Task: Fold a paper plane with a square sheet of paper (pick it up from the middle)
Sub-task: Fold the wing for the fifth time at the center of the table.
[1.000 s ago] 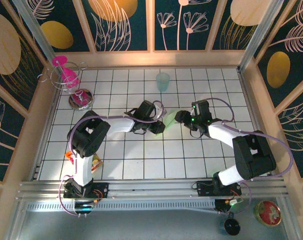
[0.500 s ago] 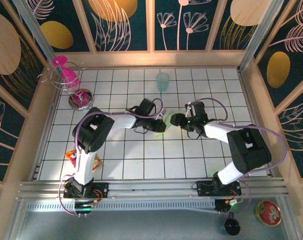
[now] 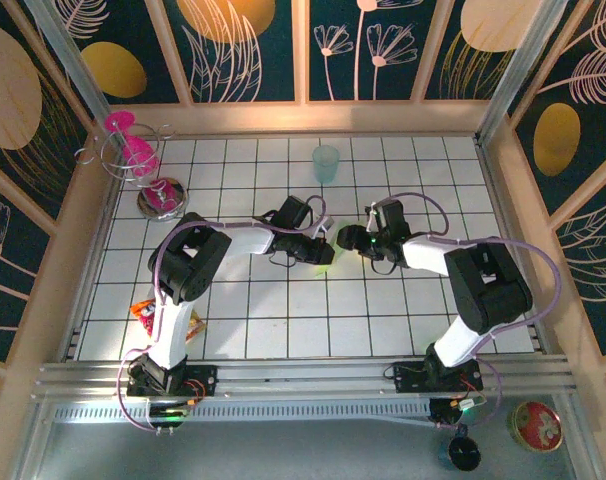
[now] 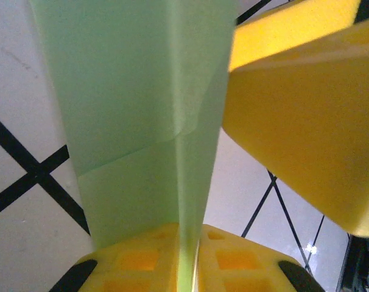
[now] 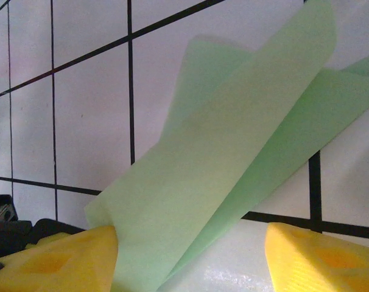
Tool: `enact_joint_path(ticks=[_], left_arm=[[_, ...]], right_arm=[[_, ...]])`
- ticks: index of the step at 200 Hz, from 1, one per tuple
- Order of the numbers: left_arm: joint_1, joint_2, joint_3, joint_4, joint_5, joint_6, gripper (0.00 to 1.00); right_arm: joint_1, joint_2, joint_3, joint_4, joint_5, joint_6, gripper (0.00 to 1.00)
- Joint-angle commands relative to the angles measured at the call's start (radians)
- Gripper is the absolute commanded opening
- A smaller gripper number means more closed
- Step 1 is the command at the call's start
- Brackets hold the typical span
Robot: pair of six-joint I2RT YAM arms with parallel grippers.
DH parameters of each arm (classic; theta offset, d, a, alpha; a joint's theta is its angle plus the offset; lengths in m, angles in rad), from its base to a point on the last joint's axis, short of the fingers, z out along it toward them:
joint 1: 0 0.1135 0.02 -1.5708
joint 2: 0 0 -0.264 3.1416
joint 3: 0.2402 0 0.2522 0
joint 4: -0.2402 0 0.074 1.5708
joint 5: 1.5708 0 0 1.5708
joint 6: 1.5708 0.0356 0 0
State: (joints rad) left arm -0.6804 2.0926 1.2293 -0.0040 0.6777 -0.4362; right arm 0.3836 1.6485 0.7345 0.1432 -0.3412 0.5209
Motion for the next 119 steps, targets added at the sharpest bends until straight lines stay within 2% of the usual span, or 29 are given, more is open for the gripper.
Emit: enact_joint_path(ticks=[1, 40, 80, 119], left_arm=[[0.005, 0.014, 0.009, -0.008, 0.036, -0.012, 0.16], [0.007, -0.012, -0.020, 0.013, 0.027, -0.014, 0.21], [0.007, -0.063, -0.070, 0.044, -0.012, -0.011, 0.33], [0.007, -0.113, -0.112, 0.088, -0.026, -0.016, 0.36]], right_arm=[[0.008, 0.033, 0.043, -0.029, 0.033, -0.012, 0.65], [0.008, 0.100, 0.084, -0.096, 0.090, 0.026, 0.62], [0.014, 0.135, 0.109, -0.122, 0.104, 0.050, 0.62], [0.019, 0.160, 0.129, -0.138, 0.101, 0.056, 0.62]])
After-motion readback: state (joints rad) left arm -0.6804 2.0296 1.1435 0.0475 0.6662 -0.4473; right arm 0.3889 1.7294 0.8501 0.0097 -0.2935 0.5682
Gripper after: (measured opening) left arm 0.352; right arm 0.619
